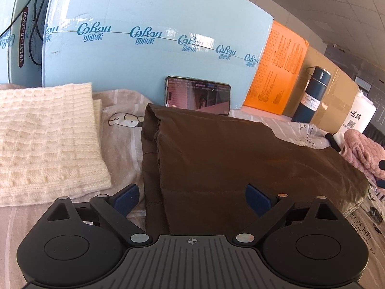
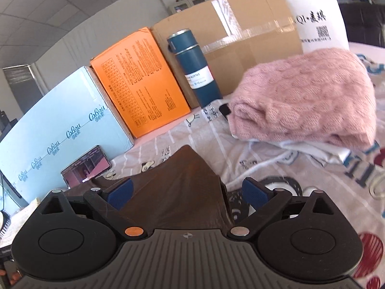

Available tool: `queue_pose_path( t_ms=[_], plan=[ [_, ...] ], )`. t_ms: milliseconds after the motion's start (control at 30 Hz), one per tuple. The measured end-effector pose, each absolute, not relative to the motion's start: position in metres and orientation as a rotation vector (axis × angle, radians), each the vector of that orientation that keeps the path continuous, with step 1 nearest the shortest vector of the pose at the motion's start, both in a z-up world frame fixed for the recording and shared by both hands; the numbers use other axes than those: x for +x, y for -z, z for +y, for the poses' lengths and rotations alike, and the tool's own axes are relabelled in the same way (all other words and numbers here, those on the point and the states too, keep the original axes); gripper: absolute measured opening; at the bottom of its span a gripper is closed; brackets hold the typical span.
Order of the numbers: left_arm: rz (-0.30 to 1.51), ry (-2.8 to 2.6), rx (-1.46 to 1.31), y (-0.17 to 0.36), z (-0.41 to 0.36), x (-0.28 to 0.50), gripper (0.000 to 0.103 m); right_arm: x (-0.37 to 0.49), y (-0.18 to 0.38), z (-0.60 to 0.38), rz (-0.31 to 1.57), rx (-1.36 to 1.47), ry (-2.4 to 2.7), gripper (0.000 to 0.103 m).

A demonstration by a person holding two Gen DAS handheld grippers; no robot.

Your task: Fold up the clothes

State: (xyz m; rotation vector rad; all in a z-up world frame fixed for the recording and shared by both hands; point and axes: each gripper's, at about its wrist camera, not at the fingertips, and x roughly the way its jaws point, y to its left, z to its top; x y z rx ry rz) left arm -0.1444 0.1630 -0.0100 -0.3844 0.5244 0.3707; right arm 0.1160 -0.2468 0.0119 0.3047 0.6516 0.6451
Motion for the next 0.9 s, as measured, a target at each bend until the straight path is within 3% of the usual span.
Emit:
queue_pose_path(
  t_ms=[433,767,867,900],
  plan=[
    [0.512,-0.354,-0.411,0.011,0.158,-0.157,0.097,0.118,0.022,-0.246,0.973,0.565,-0.608,0.098],
    [0.542,-0.339,-0.392,0.018,0.155,-0.153,0.098,0.137,0.04,-0.215,0.834,0.701,-0.551,0.098],
    [0.551,-0.338,-0.369,0.02,0.152,-0.151,0.099,0.139,0.044,-0.208,0.804,0.677,-0.512,0.076],
    [0.553,-0.339,-0.362,0.02,0.151,-0.15,0.099,0.14,0.046,-0.206,0.794,0.669,-0.5,0.054]
  ],
)
